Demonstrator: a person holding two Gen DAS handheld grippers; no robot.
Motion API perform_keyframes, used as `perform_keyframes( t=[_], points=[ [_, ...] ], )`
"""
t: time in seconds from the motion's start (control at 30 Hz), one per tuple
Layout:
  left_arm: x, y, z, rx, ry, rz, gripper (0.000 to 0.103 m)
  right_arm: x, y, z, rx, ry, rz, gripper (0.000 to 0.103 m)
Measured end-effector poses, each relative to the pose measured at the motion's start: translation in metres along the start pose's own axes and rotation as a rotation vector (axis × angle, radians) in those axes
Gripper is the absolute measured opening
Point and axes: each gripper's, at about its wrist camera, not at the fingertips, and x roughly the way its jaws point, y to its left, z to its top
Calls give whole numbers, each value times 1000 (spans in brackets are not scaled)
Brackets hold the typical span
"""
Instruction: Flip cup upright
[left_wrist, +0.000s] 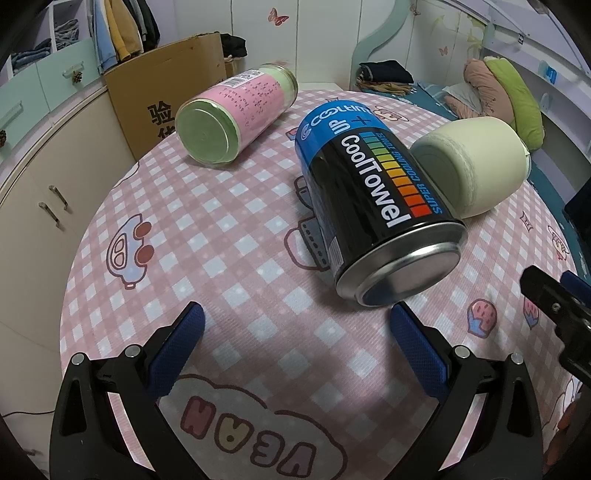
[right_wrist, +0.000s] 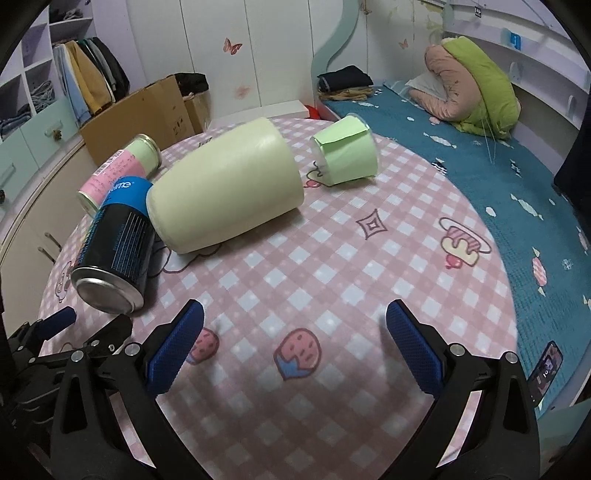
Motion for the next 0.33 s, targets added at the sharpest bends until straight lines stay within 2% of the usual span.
perform_keyframes(
  t=[0.17,0.33],
  points=[
    [-7,-4,-2,23,12,-9,96,-19,-1,0,1,-37,-4,98],
    [-29,-1,-8,23,-41,9,96,-38,-3,0,-2,-74,-14,98]
  ],
)
